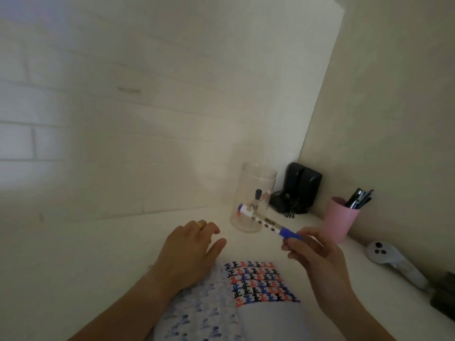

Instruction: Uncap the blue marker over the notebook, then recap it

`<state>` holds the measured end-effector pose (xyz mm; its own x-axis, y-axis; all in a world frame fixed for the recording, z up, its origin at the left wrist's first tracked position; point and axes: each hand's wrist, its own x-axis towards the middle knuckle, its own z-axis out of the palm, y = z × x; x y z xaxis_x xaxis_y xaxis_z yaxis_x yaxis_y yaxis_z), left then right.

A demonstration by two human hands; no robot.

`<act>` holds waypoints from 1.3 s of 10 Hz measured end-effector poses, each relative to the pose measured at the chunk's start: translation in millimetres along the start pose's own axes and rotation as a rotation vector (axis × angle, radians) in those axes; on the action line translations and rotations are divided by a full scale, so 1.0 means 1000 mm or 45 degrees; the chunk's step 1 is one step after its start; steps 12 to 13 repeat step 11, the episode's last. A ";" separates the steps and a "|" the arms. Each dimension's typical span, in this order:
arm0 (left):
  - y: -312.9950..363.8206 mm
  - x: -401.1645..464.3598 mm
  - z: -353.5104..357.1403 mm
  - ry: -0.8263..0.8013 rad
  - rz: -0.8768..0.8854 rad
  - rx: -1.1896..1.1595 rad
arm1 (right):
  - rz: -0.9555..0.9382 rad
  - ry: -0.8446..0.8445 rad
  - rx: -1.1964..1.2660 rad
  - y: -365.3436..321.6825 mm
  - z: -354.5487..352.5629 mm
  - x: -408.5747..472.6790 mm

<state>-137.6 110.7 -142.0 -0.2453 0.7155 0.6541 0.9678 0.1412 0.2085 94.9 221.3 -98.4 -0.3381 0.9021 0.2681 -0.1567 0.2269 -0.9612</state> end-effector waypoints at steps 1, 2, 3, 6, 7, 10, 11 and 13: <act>-0.002 0.002 -0.002 0.057 -0.007 0.013 | -0.224 0.161 -0.205 -0.033 0.018 0.022; 0.004 0.002 -0.007 0.065 0.019 -0.006 | -0.416 0.321 -0.399 -0.062 0.031 0.056; 0.000 -0.001 -0.006 0.088 0.007 0.020 | -0.470 0.336 -0.619 -0.084 0.051 0.091; -0.002 0.000 -0.004 0.073 0.041 0.021 | -0.430 0.240 -1.053 -0.072 0.086 0.152; -0.003 0.000 -0.005 0.070 0.036 0.034 | -0.383 0.229 -1.026 -0.067 0.087 0.153; 0.008 -0.008 -0.030 0.019 0.042 0.135 | -0.377 0.033 -1.085 -0.056 0.039 0.035; 0.044 -0.015 -0.051 -0.020 0.010 0.077 | -0.289 0.000 -1.141 -0.044 0.013 -0.011; 0.044 -0.015 -0.051 -0.020 0.010 0.077 | -0.289 0.000 -1.141 -0.044 0.013 -0.011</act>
